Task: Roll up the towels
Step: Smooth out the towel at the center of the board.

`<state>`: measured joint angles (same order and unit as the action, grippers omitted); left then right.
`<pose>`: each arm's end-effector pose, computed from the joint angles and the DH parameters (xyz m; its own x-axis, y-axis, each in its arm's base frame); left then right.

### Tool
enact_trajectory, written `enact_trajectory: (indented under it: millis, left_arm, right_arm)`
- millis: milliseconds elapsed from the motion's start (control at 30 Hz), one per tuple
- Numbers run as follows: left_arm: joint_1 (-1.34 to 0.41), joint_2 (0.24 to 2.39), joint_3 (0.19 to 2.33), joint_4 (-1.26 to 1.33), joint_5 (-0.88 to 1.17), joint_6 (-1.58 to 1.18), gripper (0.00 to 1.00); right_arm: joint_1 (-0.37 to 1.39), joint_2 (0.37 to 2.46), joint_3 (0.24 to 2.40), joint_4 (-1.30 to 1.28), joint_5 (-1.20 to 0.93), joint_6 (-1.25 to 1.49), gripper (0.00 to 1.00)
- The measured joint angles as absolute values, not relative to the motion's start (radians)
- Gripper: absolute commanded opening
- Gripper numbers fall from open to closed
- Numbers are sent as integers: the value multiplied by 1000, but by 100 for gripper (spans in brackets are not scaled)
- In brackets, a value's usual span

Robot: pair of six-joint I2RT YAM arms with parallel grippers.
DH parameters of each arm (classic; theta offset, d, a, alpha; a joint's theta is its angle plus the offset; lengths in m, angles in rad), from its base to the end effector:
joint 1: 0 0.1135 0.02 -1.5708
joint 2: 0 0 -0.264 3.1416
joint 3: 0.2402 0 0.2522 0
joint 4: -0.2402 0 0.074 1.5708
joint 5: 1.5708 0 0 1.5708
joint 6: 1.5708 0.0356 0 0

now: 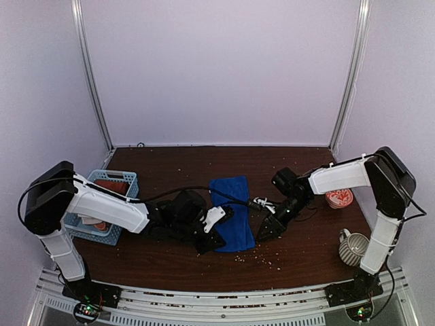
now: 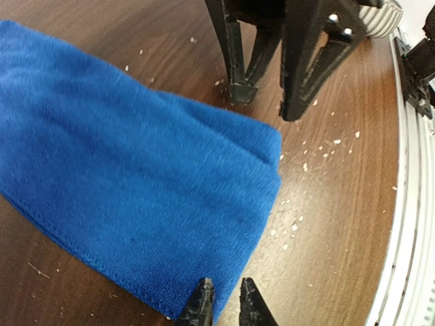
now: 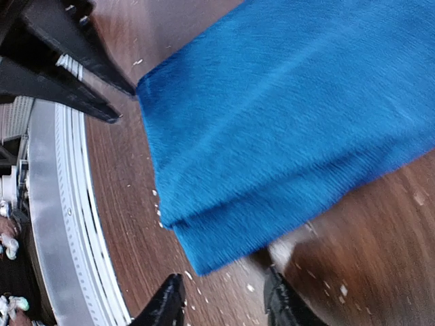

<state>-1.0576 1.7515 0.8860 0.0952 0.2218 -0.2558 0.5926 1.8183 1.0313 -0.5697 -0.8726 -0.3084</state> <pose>0.1650 -0.3087 0.1499 -0.5654 0.5005 -0.6556 0.8107 0.4838 -0.3298 0.2508 0.2017 0.1436 -0.6224 -0.6543 -0.4296 -0.7168 0.2558 0.6487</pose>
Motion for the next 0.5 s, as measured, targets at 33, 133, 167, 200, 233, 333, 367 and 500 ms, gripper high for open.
enact_trajectory:
  millis: [33, 133, 167, 200, 233, 333, 367, 500]
  left_arm:
    - [-1058, 1759, 877, 106, 220, -258, 13]
    - [-1058, 1777, 861, 126, 216, -262, 12]
    - [-1058, 1785, 858, 133, 215, -264, 12]
    - [-1058, 1792, 856, 136, 215, -265, 11]
    - [-1058, 1796, 852, 140, 213, -268, 10]
    - [-1058, 1797, 832, 156, 212, -275, 7]
    - [-1058, 1797, 826, 161, 208, -276, 5]
    - [-1058, 1797, 806, 185, 198, -280, 1]
  right_arm:
    - [607, 1833, 1044, -571, -876, -308, 36]
    - [636, 1860, 1076, -575, -881, -304, 29]
    - [646, 1868, 1084, -575, -884, -302, 23]
    - [653, 1875, 1095, -578, -888, -301, 17]
    - [656, 1881, 1101, -579, -890, -303, 12]
    - [657, 1898, 1116, -593, -894, -302, 3]
    - [657, 1901, 1116, -596, -893, -308, 1]
    - [656, 1902, 1109, -620, -884, -312, 0]
